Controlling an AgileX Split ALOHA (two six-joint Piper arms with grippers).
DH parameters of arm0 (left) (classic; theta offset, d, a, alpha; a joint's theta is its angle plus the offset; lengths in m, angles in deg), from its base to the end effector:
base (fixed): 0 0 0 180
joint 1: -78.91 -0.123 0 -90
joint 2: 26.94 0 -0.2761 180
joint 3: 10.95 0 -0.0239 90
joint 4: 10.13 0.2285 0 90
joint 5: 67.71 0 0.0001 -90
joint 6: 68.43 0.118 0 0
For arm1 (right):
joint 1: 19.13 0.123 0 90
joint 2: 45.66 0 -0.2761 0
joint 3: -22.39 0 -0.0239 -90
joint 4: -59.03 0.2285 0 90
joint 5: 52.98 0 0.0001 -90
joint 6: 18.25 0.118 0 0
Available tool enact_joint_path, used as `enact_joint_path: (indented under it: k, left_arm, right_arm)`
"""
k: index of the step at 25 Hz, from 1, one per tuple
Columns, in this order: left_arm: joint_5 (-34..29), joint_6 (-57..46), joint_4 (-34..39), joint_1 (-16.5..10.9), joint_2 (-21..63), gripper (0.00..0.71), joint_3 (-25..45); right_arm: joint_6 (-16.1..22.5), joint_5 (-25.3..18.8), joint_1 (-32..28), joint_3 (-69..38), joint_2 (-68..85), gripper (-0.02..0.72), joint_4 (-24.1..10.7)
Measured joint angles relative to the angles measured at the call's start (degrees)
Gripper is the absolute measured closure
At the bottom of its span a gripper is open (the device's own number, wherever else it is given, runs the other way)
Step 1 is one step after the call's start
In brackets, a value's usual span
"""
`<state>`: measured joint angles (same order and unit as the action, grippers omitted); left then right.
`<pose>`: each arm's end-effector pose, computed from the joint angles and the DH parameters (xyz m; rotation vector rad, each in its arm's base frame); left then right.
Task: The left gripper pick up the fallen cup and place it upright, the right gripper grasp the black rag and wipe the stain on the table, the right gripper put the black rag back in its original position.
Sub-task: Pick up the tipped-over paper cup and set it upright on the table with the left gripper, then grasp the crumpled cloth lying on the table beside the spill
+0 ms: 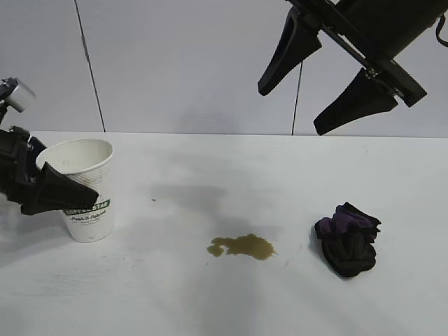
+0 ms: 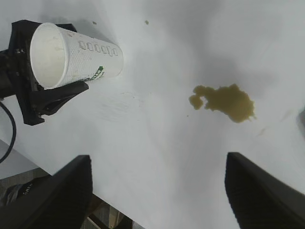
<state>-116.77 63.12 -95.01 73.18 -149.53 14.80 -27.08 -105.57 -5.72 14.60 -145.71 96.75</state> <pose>0.3300 -0.0562 0.1037 1.0674 2.0304 -0.6763 0.2965 0.1297 0.2551 -0.0942 2.7130 0.8410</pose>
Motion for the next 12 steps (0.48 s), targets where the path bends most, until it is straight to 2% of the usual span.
enact_joint_path:
  k: [7,12]
  left_arm:
    - [0.4,-12.6,12.4,-2.4,0.5,0.021,0.0]
    - [8.5,-26.4,20.3,-5.7,7.4,0.021,0.0]
  right_arm:
    - [0.0,0.1,0.0,0.0,0.0,0.168,0.0]
    - [0.0,0.2,0.0,0.0,0.0,0.168,0.0]
